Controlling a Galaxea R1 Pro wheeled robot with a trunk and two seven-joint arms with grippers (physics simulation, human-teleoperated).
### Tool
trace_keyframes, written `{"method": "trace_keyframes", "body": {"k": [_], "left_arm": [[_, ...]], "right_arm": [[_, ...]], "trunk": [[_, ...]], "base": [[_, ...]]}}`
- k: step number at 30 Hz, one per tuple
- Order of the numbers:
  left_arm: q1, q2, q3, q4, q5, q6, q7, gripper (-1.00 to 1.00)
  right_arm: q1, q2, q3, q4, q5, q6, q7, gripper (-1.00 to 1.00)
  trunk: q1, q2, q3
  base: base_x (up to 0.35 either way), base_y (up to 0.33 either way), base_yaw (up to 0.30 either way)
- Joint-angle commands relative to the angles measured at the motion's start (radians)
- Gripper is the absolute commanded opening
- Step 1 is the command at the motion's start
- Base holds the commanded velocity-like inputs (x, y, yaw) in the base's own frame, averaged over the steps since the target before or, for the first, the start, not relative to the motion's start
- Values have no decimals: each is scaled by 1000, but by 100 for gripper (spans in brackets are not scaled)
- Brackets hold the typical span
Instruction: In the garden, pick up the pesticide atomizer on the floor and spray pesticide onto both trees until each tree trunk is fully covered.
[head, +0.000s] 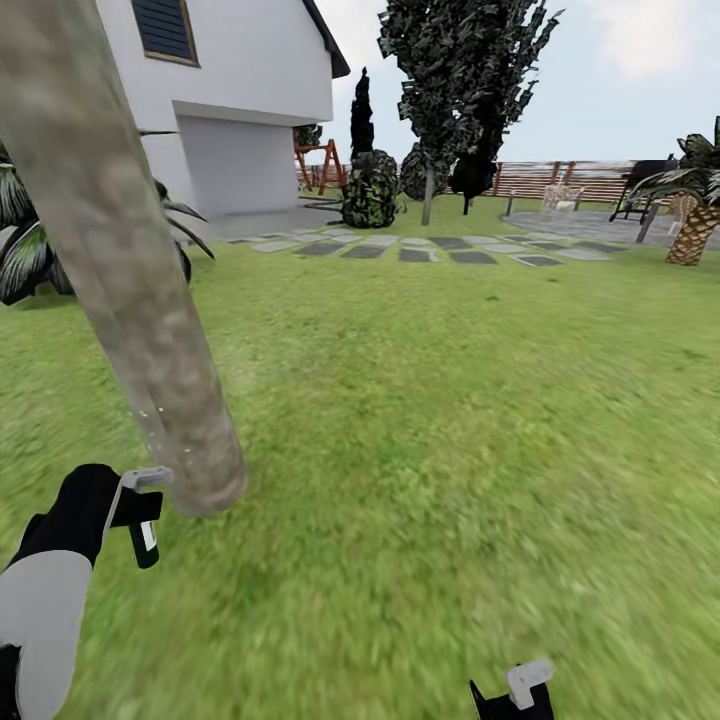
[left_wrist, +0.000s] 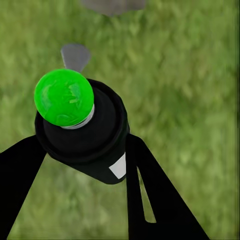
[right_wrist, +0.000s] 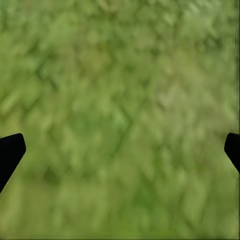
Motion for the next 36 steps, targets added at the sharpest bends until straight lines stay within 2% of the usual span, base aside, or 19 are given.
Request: {"method": "trace_keyframes", "body": {"k": [1,11,22,24,28,36], "left_arm": [[-1,-1,4,-1,-11,3,-10,-100],[0,0,4,22,-15,2,-9,-100],[-1,1,4,26,-14,1,-8,-100],[-1,1,4,26,-15,-18,-7,-100],[-1,1,4,28,-15,-43,-3,-100],[-1,0,4,29,-15,-46,-2,-100]], "right_arm": [[0,0,-9,0,2,-3,8,100],[0,0,-9,1,2,-3,8,100],[0,0,-9,0,2,-3,8,100],[0,0,-9,1,2,-3,8,100],[0,0,-9,1,2,-3,8,100],[0,0,-9,1,2,-3,8,100]], "trunk": [[0,0,-1],[0,0,-1],[0,0,-1],[0,0,-1],[0,0,-1],[0,0,-1]], "base": [[17,-274,0],[20,-276,150],[203,-215,27],[76,-251,38],[12,-271,191],[18,-275,271]]}}
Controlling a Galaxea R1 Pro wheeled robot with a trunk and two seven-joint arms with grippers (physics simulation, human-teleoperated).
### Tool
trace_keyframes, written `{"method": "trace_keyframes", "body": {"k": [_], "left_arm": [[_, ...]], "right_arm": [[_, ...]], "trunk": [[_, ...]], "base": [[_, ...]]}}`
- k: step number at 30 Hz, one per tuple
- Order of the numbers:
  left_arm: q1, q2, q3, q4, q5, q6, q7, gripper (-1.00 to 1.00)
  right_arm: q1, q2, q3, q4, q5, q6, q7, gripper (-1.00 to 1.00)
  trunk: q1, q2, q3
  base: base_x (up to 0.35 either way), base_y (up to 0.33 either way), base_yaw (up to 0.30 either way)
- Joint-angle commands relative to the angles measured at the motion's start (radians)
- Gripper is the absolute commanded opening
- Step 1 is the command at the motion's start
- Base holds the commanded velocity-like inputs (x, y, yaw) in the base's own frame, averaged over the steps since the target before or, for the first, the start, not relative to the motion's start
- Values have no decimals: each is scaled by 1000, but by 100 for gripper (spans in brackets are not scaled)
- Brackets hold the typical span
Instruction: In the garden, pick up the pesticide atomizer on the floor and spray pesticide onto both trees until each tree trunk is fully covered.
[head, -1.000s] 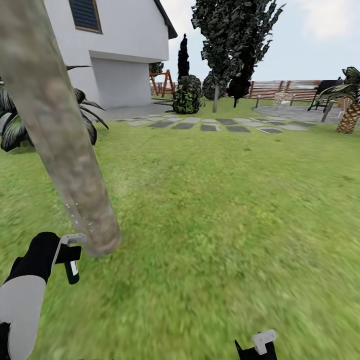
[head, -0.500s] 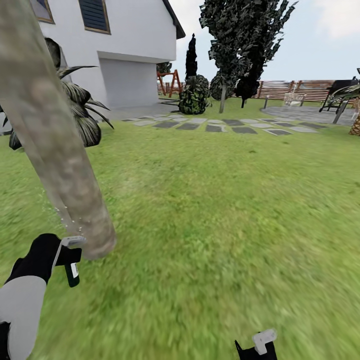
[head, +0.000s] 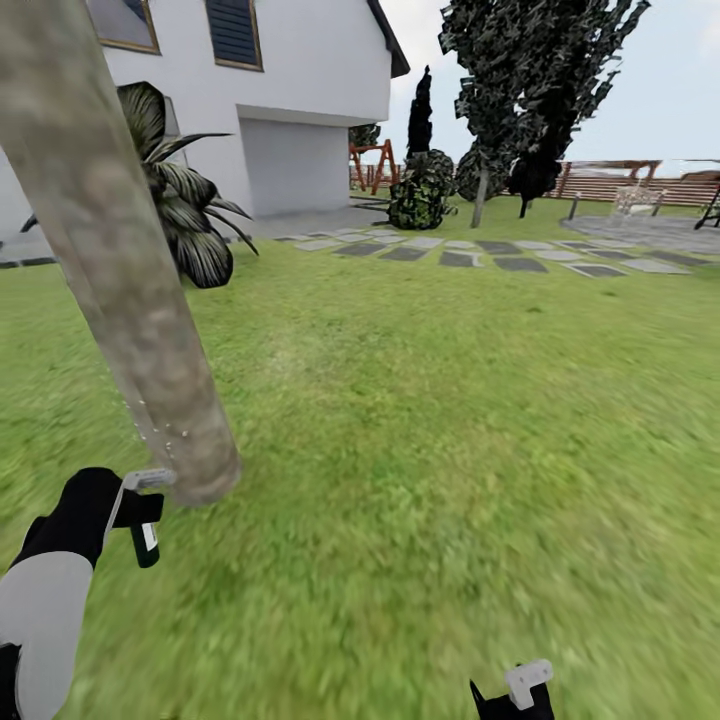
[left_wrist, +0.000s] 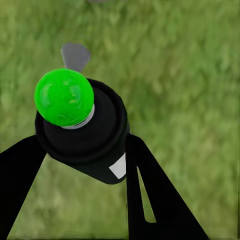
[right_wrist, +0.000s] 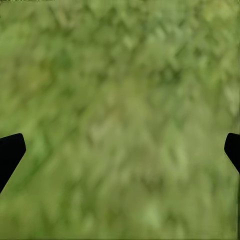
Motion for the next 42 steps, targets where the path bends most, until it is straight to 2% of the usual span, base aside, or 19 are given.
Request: {"method": "trace_keyframes", "body": {"k": [1,3,4,6,9,12,16,19,25,38,42], "left_arm": [[-1,-1,3,-2,-10,3,-9,-100],[-1,-5,4,-3,-5,3,-9,-100],[-1,-30,3,-3,-7,3,-9,-100],[-1,-48,3,-2,-9,3,-9,-100],[14,-52,4,0,-10,1,-9,-100],[48,-54,8,-6,-9,-38,-5,-100],[53,-62,5,-4,-4,-54,33,-100],[54,-97,4,-2,-5,-59,39,-100],[54,-124,3,-2,-5,-62,41,-100],[54,-131,5,-1,-5,-63,41,-100],[54,-131,5,-1,-5,-64,41,-100]], "right_arm": [[0,0,-9,0,2,-3,8,100],[0,0,-9,0,2,-3,8,100],[0,0,-9,0,2,-3,8,100],[0,0,-8,0,2,-3,8,100],[0,2,-7,1,2,-3,8,100],[0,3,-7,2,3,-3,8,100],[0,5,-7,2,3,-3,8,100],[0,6,-7,2,3,-3,8,100],[0,6,-7,2,3,-3,8,100],[0,6,-7,2,3,-3,8,100],[0,5,-8,2,3,-3,7,100]], "trunk": [[0,0,-1],[0,0,-1],[0,0,-1],[0,0,-1],[0,0,-1],[0,0,-1],[0,0,-1],[0,0,-1],[0,0,-1],[0,0,-1],[0,0,-1]], "base": [[110,-270,276],[151,-254,276],[219,-199,277],[235,-183,277],[241,-175,277],[71,-51,277],[10,-7,277],[59,-25,277],[236,-142,277],[298,-121,270],[279,-164,65]]}}
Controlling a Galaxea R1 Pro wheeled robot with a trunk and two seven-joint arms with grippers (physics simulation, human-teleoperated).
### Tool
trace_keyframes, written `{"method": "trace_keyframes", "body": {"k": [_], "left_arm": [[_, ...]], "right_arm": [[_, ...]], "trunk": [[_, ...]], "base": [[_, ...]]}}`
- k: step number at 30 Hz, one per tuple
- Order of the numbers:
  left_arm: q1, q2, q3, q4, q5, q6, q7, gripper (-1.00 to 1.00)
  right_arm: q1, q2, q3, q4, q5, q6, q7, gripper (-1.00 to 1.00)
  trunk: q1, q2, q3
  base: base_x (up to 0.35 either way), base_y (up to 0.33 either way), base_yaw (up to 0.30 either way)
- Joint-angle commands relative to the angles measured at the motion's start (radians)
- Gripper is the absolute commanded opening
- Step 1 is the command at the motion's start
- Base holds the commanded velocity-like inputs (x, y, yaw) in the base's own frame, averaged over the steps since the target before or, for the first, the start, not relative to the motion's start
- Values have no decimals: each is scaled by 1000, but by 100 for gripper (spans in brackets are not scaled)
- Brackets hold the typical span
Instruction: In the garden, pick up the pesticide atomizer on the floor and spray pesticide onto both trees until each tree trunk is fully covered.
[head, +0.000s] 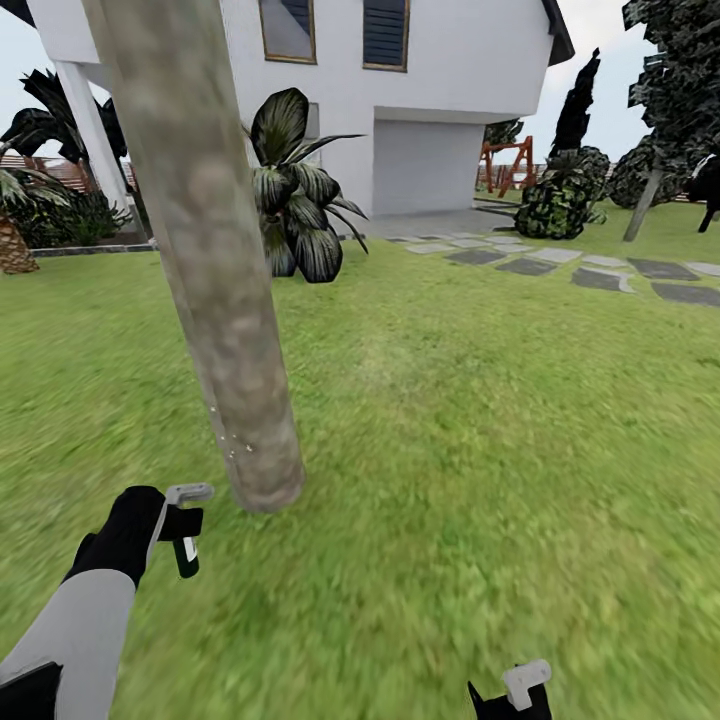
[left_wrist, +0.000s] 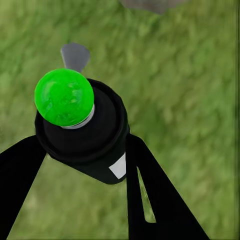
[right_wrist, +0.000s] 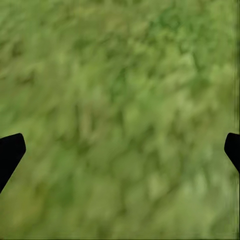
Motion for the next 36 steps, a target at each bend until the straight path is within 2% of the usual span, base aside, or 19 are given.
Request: {"method": "trace_keyframes", "body": {"k": [1,3,5,15,27,32,36], "left_arm": [[-1,-1,3,-1,-10,3,-9,-100],[-1,-20,1,-1,-12,2,-9,-100],[-1,-28,1,-2,-12,2,-9,-100],[-1,-29,1,-3,-12,2,-9,-100],[-1,-31,1,-1,-11,2,-9,-100],[-1,-50,2,-2,-9,2,-11,-100],[-7,-42,-16,-14,-9,11,-51,-100]], "right_arm": [[0,0,-9,0,1,-3,8,100],[0,0,-9,-1,1,-3,7,100],[0,0,-9,-1,0,-3,7,100],[0,0,-8,-1,0,-3,9,100],[0,1,-7,-1,1,-3,9,100],[0,0,-8,-1,0,-3,9,100],[-1,0,-9,-2,0,-3,9,100]], "trunk": [[0,0,-1],[0,0,-1],[0,0,-1],[0,0,-1],[0,0,-1],[0,0,-1],[0,0,-1]], "base": [[258,-176,11],[151,-228,3],[34,-261,0],[3,-269,25],[119,-260,236],[115,-137,229],[6,-7,26]]}}
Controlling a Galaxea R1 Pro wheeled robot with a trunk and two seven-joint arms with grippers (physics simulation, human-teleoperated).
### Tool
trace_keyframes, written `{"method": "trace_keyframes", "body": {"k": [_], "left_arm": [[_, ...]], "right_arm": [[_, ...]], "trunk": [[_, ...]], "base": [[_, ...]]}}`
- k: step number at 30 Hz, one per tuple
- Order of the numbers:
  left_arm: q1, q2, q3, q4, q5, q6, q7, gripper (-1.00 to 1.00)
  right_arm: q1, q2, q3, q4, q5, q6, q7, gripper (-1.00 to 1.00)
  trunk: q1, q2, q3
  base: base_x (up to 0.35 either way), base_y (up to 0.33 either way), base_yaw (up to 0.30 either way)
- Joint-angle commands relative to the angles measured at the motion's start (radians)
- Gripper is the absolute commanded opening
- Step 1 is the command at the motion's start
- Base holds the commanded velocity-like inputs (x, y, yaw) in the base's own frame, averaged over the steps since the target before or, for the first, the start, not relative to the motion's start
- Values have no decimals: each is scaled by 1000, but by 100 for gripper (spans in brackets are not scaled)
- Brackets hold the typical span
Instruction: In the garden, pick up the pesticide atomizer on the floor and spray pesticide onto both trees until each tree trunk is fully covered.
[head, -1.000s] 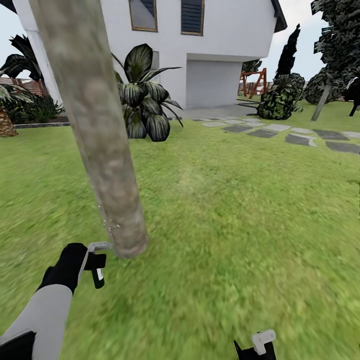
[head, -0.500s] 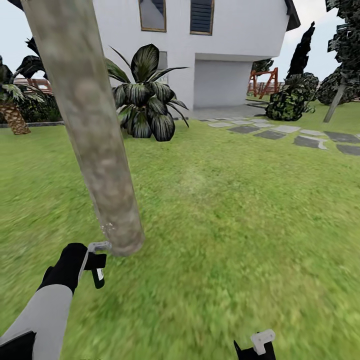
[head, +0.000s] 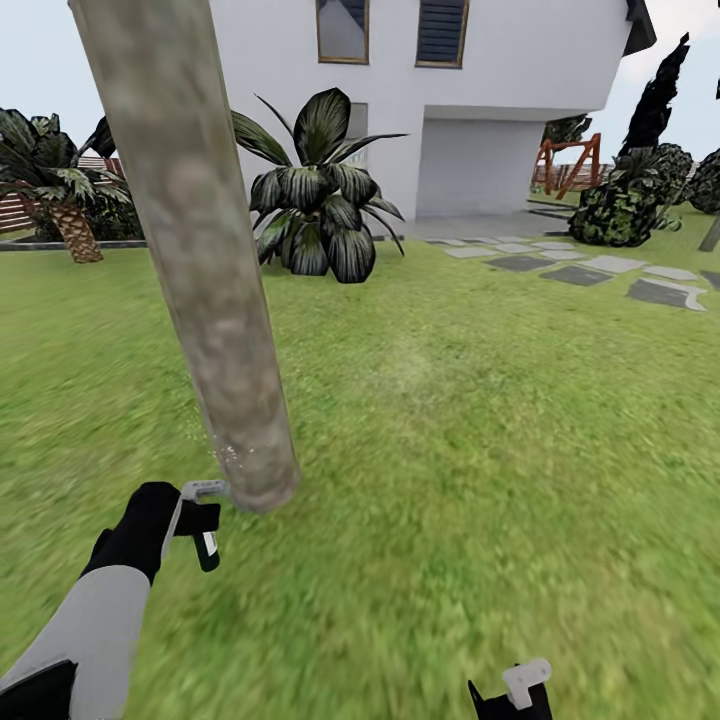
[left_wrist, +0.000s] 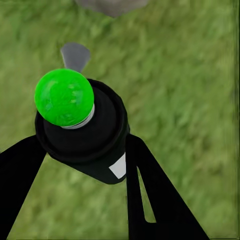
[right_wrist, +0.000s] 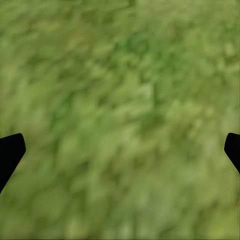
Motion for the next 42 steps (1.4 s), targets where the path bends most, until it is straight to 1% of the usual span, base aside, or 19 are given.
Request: {"method": "trace_keyframes", "body": {"k": [1,2,3,4,6,7,8,9,11,12,13,16,18,19,20,22,24,31,42], "left_arm": [[-6,5,-20,-4,-14,8,-42,-100],[-24,25,-78,-18,-15,20,-100,-100],[-44,44,-111,-36,-16,43,-139,-100],[-62,93,-139,-58,-15,88,-194,-100],[-71,148,-153,-70,-14,119,-256,-100],[-75,162,-213,-75,-14,138,-298,-100],[-76,148,-269,-77,-13,142,-304,-100],[-79,116,-345,-77,-11,150,-308,-100],[-94,108,-372,-75,-10,156,-310,-100],[-123,114,-378,-68,-9,158,-311,-100],[-145,130,-380,-66,-9,159,-312,-100],[-183,204,-382,-63,-7,160,-332,-100],[-204,267,-385,-62,-11,160,-430,-100],[-206,279,-387,-62,-13,159,-456,-100],[-207,284,-390,-62,-20,159,-470,-100],[-203,280,-392,-63,-60,160,-483,-100],[-203,276,-392,-63,-74,160,-485,-100],[-208,275,-391,-68,-80,164,-486,-100],[-209,275,-390,-77,-82,165,-486,-100]], "right_arm": [[0,0,-9,1,1,-3,8,100],[0,-1,-9,1,1,-3,8,100],[0,-1,-9,0,1,-3,8,100],[0,-2,-9,0,1,-3,8,100],[0,-3,-9,0,1,-3,8,100],[0,-3,-9,0,1,-3,8,100],[0,-3,-9,0,1,-3,8,100],[0,-3,-9,0,1,-2,8,100],[0,-3,-9,0,1,-2,8,100],[0,-3,-9,0,1,-2,8,100],[0,-3,-9,0,1,-1,8,100],[-1,-3,-8,0,1,-1,8,100],[0,-3,-8,0,1,-1,8,100],[0,-3,-8,0,2,-1,8,100],[0,-3,-8,0,1,-1,8,100],[0,-5,-8,0,1,-1,8,100],[0,-5,-8,0,1,-2,7,100],[0,-5,-7,0,1,-1,8,100],[-1,-5,-7,0,1,-1,8,100]], "trunk": [[0,0,-1],[0,0,-1],[0,0,-1],[0,0,-1],[0,0,-1],[0,0,-1],[0,0,-1],[0,0,-1],[0,0,-1],[0,0,-1],[0,0,-1],[0,0,-1],[0,0,-1],[0,0,-1],[0,0,-1],[0,0,-1],[0,0,-1],[0,0,-1],[0,0,-1]], "base": [[1,-1,4],[0,0,1],[0,0,0],[0,0,0],[0,0,0],[0,0,0],[0,0,0],[0,0,0],[0,0,0],[0,0,0],[0,0,0],[0,0,0],[0,0,0],[0,0,0],[0,0,0],[0,0,0],[5,-13,0],[102,-214,0],[-34,-280,0]]}}
